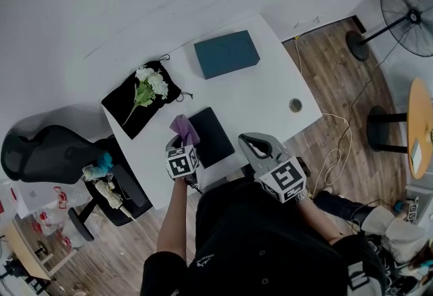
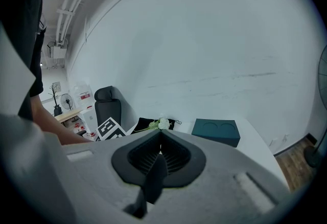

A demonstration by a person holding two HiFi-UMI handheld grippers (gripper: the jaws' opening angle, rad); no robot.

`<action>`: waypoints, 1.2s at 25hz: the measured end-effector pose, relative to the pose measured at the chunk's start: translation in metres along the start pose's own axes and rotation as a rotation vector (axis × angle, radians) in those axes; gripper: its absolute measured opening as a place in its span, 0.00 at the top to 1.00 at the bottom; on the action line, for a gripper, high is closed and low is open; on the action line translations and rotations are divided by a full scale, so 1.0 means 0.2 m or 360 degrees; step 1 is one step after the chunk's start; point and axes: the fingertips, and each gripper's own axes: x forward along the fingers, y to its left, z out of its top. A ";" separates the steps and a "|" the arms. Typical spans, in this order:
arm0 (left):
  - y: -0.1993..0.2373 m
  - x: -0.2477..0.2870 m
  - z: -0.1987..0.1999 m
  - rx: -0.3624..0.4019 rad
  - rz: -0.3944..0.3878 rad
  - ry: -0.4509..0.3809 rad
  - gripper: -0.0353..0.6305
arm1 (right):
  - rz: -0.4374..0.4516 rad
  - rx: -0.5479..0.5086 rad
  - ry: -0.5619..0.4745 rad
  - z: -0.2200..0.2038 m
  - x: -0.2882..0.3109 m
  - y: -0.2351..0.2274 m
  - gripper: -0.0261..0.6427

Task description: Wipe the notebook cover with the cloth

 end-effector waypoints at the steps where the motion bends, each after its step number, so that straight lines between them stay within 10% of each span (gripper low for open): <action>1: -0.04 0.00 0.01 0.0014 -0.0027 -0.0005 0.82 | 0.0002 -0.0003 0.0000 0.00 0.00 0.01 0.95; 17: -0.49 0.14 -0.06 0.0001 -0.0281 0.0124 0.82 | -0.0044 0.0022 0.0017 -0.02 -0.03 -0.05 0.95; 30: -0.53 0.22 -0.20 0.0012 -0.0257 0.0222 0.82 | -0.0048 0.0007 0.0018 -0.05 -0.07 -0.05 0.95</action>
